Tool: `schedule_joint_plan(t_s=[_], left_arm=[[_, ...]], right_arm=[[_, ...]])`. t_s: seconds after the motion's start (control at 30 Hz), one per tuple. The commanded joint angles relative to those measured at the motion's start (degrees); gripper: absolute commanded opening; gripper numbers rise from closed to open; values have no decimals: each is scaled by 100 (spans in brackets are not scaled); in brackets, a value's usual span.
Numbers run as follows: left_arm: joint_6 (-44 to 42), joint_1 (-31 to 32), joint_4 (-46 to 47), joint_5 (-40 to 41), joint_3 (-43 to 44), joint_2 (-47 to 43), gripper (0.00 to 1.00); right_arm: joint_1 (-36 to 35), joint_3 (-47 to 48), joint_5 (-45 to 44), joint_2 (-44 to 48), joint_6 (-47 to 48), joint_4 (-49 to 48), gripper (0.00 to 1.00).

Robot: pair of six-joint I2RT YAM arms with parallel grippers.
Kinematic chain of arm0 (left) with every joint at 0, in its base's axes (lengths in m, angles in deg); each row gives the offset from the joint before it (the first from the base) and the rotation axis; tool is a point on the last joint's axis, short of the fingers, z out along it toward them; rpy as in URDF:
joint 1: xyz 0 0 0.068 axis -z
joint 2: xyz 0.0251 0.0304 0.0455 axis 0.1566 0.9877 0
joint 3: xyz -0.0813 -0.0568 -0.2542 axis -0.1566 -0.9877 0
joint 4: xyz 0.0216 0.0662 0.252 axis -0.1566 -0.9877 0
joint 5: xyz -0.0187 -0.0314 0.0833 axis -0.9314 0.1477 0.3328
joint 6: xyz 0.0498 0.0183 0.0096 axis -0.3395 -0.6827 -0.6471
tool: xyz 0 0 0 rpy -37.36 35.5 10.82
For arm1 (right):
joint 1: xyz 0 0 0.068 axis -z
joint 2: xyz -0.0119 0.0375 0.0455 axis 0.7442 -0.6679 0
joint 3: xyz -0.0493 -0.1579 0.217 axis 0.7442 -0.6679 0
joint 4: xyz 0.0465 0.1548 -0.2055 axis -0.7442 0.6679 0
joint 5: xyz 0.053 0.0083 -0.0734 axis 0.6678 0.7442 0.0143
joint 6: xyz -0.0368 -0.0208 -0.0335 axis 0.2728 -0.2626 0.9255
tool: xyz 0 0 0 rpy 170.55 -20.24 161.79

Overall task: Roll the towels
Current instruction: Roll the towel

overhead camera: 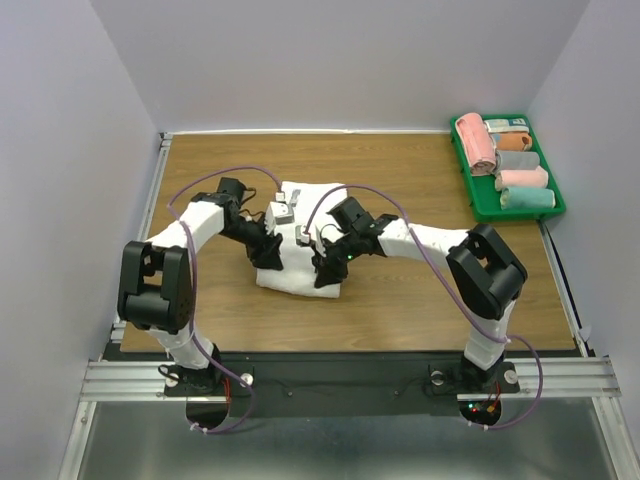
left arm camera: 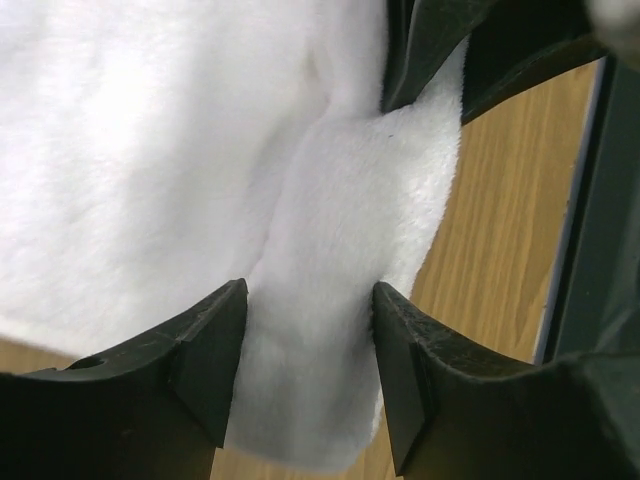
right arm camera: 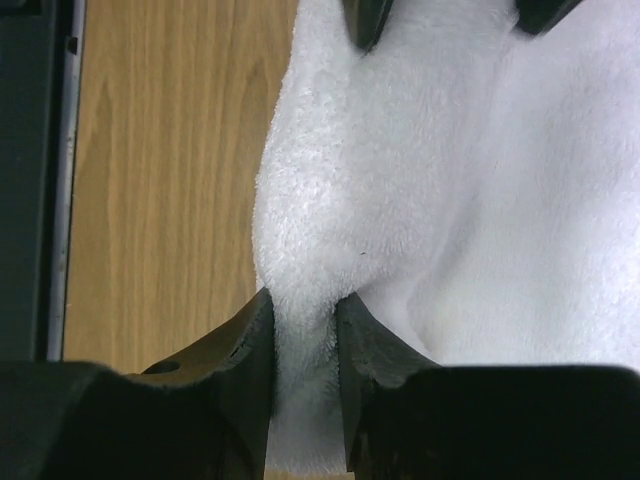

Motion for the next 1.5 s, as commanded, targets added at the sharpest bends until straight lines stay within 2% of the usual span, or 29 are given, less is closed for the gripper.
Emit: schedule_joint_plan(t_s=[0.0, 0.1, 0.13, 0.17, 0.2, 0.33, 0.43, 0.47, 0.6, 0.7, 0.83, 1.13, 1.3, 1.47], left_arm=[[25, -500, 785, 358, 63, -696, 63], [104, -606, 926, 524, -68, -1074, 63], [113, -597, 1118, 630, -287, -1467, 67], [0, -597, 1172, 788, -411, -1697, 68], [-123, -597, 1207, 859, -542, -1934, 73], [-948, -422, 1155, 1201, -1280, -3420, 79], [-1362, 122, 1093, 1588, -2017, -4166, 81], [-1415, 515, 1076, 1885, -2151, -4308, 81], [-1303, 1430, 1128, 2387, -2783, -4818, 82], [-1022, 1871, 1155, 2511, -2890, -4837, 83], [-459, 2679, 1453, 2722, -3022, -4618, 94], [455, 3586, 1848, 2951, -3250, -4179, 95], [737, 3692, 2183, 3452, -3374, -3722, 85], [896, 3701, 2332, 3575, -3304, -3089, 67]], right_arm=[[-5, -332, 463, -674, -378, 2125, 1], [83, -174, 612, -876, -457, 2248, 1], [101, -112, 639, -1016, -501, 2266, 1], [127, -77, 709, -1070, -545, 2345, 1], [136, -16, 762, -1140, -554, 2398, 1], [215, 230, 946, -1386, -668, 2521, 1], [312, 362, 1113, -1632, -730, 2609, 0], [364, 398, 1175, -1763, -756, 2644, 1], [461, 556, 1167, -2071, -774, 2741, 0], [496, 644, 1123, -2213, -774, 2758, 1], [532, 714, 1070, -2336, -792, 2758, 1], [681, 820, 1052, -2468, -844, 2732, 1], [707, 794, 1009, -2433, -748, 2706, 1], [707, 820, 676, -2283, -607, 2680, 1]])
